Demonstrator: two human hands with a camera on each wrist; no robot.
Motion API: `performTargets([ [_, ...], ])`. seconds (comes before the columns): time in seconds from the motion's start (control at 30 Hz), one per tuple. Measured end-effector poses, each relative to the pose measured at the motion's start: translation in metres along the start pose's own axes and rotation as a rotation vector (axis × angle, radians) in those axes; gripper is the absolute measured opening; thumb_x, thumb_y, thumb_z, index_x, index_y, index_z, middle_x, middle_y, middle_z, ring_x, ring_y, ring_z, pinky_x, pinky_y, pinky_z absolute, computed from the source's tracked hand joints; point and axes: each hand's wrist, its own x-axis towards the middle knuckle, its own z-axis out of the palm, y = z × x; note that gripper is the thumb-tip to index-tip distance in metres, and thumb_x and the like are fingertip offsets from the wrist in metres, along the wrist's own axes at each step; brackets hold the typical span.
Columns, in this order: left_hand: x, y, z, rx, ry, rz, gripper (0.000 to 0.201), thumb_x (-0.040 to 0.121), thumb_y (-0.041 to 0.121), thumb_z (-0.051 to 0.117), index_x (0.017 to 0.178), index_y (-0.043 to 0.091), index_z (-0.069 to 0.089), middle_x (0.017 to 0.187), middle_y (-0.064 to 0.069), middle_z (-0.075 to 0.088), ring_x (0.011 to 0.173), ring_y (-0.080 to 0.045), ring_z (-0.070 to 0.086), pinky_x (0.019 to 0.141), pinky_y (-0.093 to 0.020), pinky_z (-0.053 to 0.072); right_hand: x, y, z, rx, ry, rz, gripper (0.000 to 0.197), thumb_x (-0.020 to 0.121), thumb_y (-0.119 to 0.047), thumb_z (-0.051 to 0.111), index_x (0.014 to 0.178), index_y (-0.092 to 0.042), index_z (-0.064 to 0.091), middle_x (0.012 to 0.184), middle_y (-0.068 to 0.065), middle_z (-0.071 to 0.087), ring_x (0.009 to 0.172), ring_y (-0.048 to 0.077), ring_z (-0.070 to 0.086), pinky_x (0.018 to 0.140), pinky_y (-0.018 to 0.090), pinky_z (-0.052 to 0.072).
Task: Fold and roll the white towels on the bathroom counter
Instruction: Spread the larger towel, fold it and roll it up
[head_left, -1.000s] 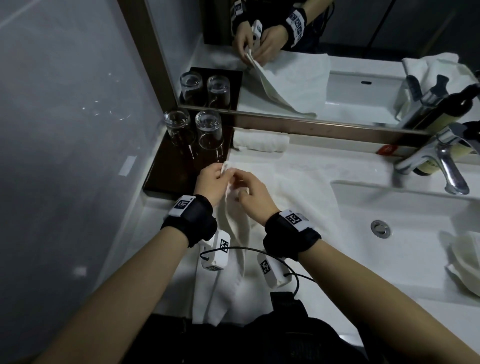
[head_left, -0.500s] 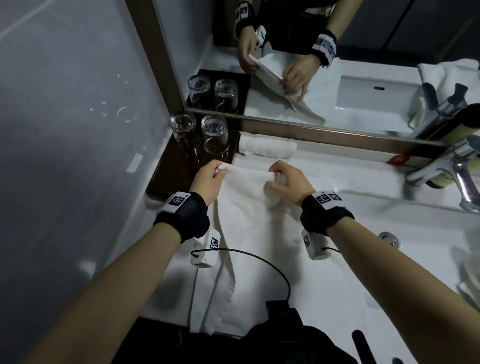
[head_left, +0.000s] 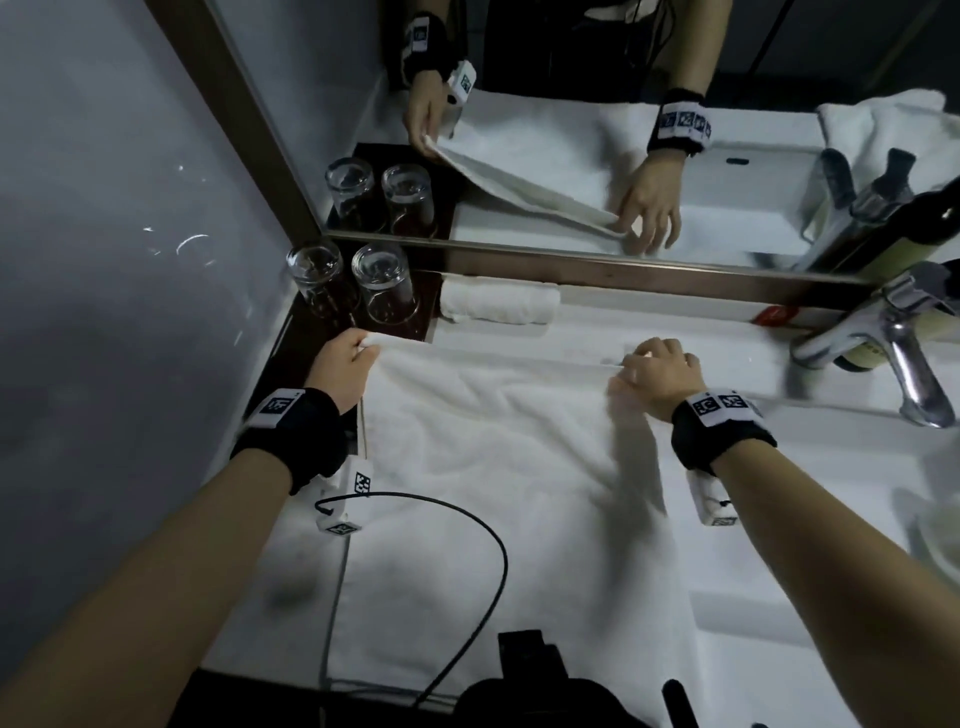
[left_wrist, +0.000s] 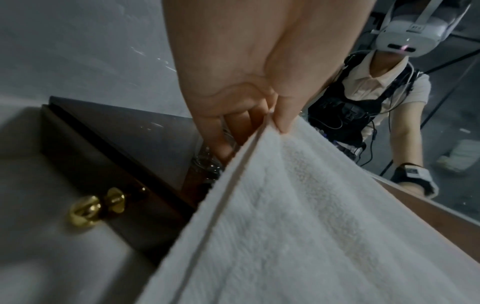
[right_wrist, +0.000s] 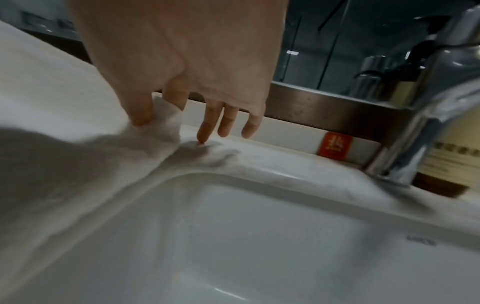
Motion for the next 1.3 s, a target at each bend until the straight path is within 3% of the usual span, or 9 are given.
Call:
performTargets([
  [0.3,0.022,0.001,0.018,0.217,0.108,-0.063,0.021,0.094,0.016,0.049,0.111,0.005,0.056,0.106,-0.018,0.061,0.097,-0.032,0.055,0.081,-0.031,0.038,0.012,0.027,-0.024,0.382,0.137,0.053,0.021,0.088,-0.019,0.059,0.102,-0.008,0.071,0.103,0.017,0.069,0.101,0.035,0.062,0.084,0.037,0.050],
  [0.4,0.025,0.007,0.024,0.217,0.153,-0.038,0.018,0.093,0.015,0.050,0.106,0.006,0.059,0.097,-0.017,0.062,0.087,-0.028,0.052,0.077,-0.030,0.037,0.014,0.026,-0.024,0.508,0.204,0.109,0.020,0.084,-0.012,0.060,0.100,-0.007,0.072,0.098,0.016,0.071,0.098,0.032,0.063,0.074,0.026,0.045],
  [0.5,0.026,0.009,0.023,0.236,0.168,-0.021,0.016,0.089,0.016,0.053,0.101,0.010,0.062,0.078,-0.004,0.056,0.087,-0.027,0.054,0.075,-0.026,0.036,0.009,0.027,-0.017,0.780,0.207,0.116,0.020,0.082,-0.013,0.067,0.102,-0.011,0.066,0.072,0.003,0.062,0.067,0.020,0.059,0.056,0.021,0.043],
  [0.7,0.030,0.033,0.026,0.224,0.119,-0.019,0.014,0.089,0.020,0.055,0.099,0.017,0.062,0.063,0.009,0.053,0.065,-0.016,0.059,0.066,-0.023,0.043,0.009,0.044,-0.015,0.703,0.203,0.274,0.017,0.085,-0.018,0.060,0.097,-0.009,0.067,0.078,0.008,0.064,0.074,0.022,0.058,0.067,0.025,0.040],
  [0.83,0.035,0.056,0.051,-0.072,0.076,-0.126,0.012,0.096,0.009,0.040,0.101,0.017,0.047,0.097,-0.003,0.052,0.055,-0.025,0.067,0.046,-0.029,0.051,0.013,0.049,-0.014,0.855,0.271,0.406,0.022,0.088,-0.019,0.053,0.101,-0.005,0.062,0.074,0.012,0.068,0.054,0.018,0.064,0.065,0.032,0.055],
  [0.93,0.039,0.066,0.067,-0.105,0.093,-0.067,0.021,0.092,-0.003,0.043,0.109,0.007,0.050,0.116,-0.019,0.051,0.088,-0.037,0.064,0.079,-0.043,0.052,0.016,0.054,-0.012,0.896,0.356,0.449,0.023,0.090,-0.014,0.052,0.108,-0.003,0.062,0.100,0.016,0.069,0.073,0.025,0.066,0.069,0.020,0.049],
  [1.0,0.039,0.068,0.074,-0.034,0.096,0.010,0.035,0.090,-0.005,0.047,0.123,0.005,0.049,0.130,-0.019,0.045,0.110,-0.029,0.055,0.095,-0.030,0.042,0.015,0.053,-0.009,0.921,0.394,0.405,0.028,0.088,-0.005,0.049,0.115,-0.007,0.059,0.115,0.016,0.063,0.080,0.025,0.064,0.066,0.018,0.049],
  [1.13,0.024,0.070,0.092,0.056,0.037,0.181,0.063,0.086,-0.004,0.054,0.143,0.011,0.030,0.152,-0.012,0.014,0.136,-0.024,0.029,0.108,-0.017,0.023,0.002,0.034,-0.003,0.766,0.411,0.129,0.046,0.085,0.001,0.051,0.131,-0.005,0.048,0.136,0.019,0.043,0.118,0.032,0.050,0.100,0.031,0.040],
  [1.3,0.000,0.066,0.117,0.403,-0.104,0.387,0.048,0.085,0.006,0.056,0.131,0.018,0.048,0.144,-0.004,0.034,0.135,-0.024,0.028,0.110,-0.034,0.024,-0.022,-0.019,0.021,0.283,0.176,-0.221,0.051,0.088,-0.023,0.051,0.138,-0.022,0.042,0.154,0.010,0.025,0.143,0.031,0.018,0.115,0.051,0.019],
])
